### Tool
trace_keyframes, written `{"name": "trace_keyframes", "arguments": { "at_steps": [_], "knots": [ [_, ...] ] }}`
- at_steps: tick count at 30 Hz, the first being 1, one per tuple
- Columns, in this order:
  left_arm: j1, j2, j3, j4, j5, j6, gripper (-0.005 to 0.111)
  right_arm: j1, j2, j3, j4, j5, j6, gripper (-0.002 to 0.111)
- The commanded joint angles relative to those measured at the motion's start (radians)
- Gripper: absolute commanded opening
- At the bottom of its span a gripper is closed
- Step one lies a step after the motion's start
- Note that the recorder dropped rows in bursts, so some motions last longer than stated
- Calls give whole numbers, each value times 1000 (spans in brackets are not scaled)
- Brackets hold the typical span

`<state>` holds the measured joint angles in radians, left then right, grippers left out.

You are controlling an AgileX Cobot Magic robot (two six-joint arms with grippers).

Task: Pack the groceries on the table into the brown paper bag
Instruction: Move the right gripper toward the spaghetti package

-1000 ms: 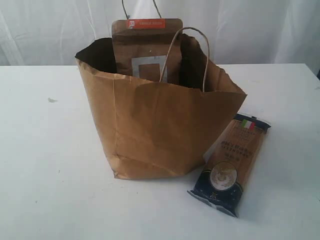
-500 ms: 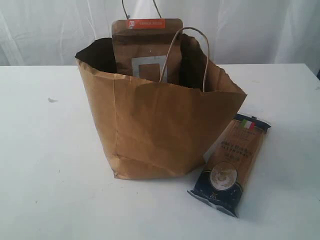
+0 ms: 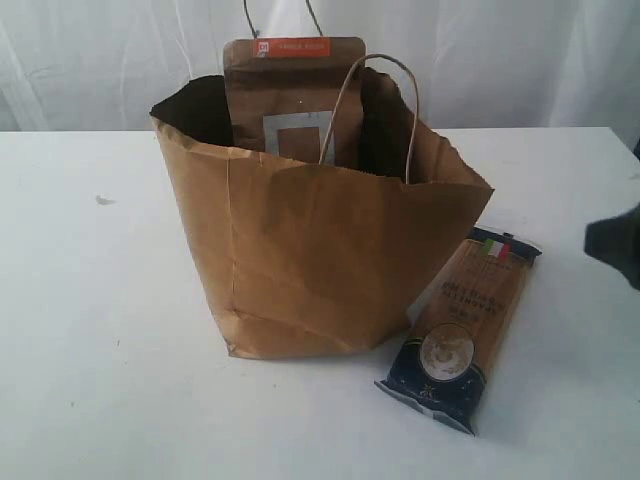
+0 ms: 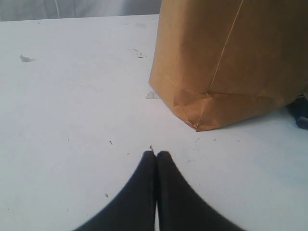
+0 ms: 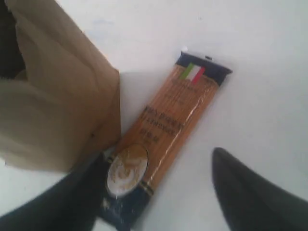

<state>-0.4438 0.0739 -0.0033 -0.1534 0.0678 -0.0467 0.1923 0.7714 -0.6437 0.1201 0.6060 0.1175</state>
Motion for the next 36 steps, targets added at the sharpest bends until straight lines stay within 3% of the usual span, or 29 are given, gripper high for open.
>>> {"name": "trace_keyframes", "arguments": {
  "at_steps": [1,7,13,25,36],
  "knots": [
    [3,-5,3,-5,8,0,0,-5,136,-6,-32,-187,190,79],
    [3,-5,3,-5,8,0,0,-25,353,-20,-128,-266,355,79],
    [3,-5,3,-5,8,0,0,-50,534,-83,-120,-324,384,79],
    [3,-5,3,-5,8,0,0,-91,896,-334,-131,-220,384,79],
    [3,-5,3,-5,8,0,0,-83,1072,-481,-120,-194,373,78]
  ]
}}
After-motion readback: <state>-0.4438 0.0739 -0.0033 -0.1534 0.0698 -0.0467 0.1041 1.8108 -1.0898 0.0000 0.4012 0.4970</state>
